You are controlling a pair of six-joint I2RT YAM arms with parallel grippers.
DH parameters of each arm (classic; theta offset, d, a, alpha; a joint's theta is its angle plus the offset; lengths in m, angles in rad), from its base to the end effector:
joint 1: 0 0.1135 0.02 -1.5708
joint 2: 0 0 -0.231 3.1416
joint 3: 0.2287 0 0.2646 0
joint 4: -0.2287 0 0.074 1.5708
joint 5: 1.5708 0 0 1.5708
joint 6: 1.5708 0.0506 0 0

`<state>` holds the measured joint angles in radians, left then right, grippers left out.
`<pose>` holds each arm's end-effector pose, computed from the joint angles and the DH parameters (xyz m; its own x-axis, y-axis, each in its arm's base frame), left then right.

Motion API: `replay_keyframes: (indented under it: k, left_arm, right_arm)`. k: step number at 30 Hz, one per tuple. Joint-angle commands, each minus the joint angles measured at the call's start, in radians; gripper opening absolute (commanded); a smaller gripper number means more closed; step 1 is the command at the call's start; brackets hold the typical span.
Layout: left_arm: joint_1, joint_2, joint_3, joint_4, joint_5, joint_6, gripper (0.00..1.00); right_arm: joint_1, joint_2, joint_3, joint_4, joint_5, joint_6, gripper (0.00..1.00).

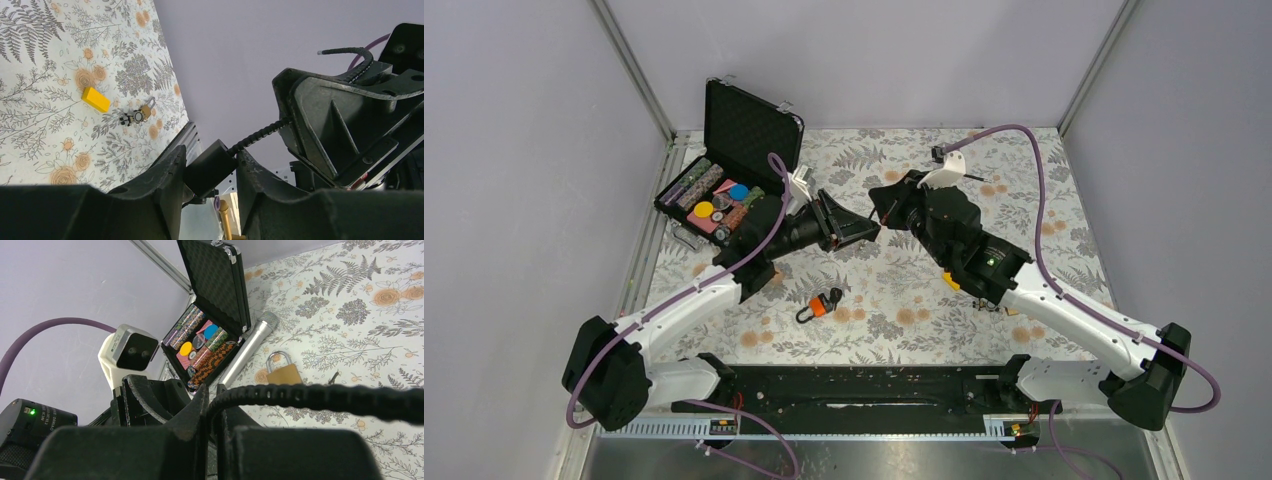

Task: Lock with the key
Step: Lock the lock.

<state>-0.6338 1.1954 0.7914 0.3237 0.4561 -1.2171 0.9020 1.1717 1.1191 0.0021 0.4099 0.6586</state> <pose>0.2405 -0.2044 0.2727 -0.8530 -0.4183 -0.3121 0.2461 0.2051 -0.9473 0.2087 0.2315 0.3666 -0.3141 0.5078 -0.8021 -0.3547 0.7209 0.5953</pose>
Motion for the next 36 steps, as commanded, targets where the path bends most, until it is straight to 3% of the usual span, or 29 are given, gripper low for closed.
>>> replay_keyframes:
  k: [1, 5, 7, 8, 10, 13, 18, 23, 27, 36]
  left_arm:
    - [0.009, -0.007, 0.008, 0.077, -0.022, 0.008, 0.00]
    - [0.011, -0.020, 0.019, 0.057, -0.028, 0.054, 0.03]
    - [0.015, -0.028, 0.025, 0.048, -0.020, 0.099, 0.43]
    - [0.018, -0.033, 0.025, 0.050, -0.008, 0.125, 0.56]
    - [0.025, -0.038, 0.036, 0.050, 0.031, 0.205, 0.73]
    - [0.028, -0.044, 0.086, -0.028, 0.111, 0.406, 0.87]
    - [0.028, -0.064, 0.162, -0.230, 0.158, 0.678, 0.88]
    - [0.028, -0.097, 0.164, -0.301, 0.251, 0.846, 0.88]
    - [0.028, -0.121, 0.157, -0.321, 0.276, 0.899, 0.87]
    - [0.028, -0.120, 0.123, -0.246, 0.289, 0.854, 0.70]
  right_arm:
    - [0.011, -0.008, 0.031, 0.033, -0.015, -0.006, 0.00]
    - [0.011, -0.015, 0.034, 0.041, -0.019, -0.015, 0.00]
    - [0.011, -0.021, 0.037, 0.042, -0.025, -0.021, 0.00]
    - [0.011, -0.025, 0.040, 0.042, -0.028, -0.025, 0.00]
    - [0.010, -0.030, 0.044, 0.034, -0.033, -0.027, 0.00]
    - [0.010, -0.034, 0.067, -0.012, -0.051, -0.027, 0.00]
    - [0.009, -0.040, 0.092, -0.069, -0.094, -0.026, 0.00]
    - [0.009, -0.033, 0.119, -0.115, -0.152, -0.030, 0.01]
    - [0.010, -0.029, 0.128, -0.132, -0.188, -0.026, 0.01]
    - [0.009, -0.024, 0.138, -0.134, -0.212, -0.003, 0.01]
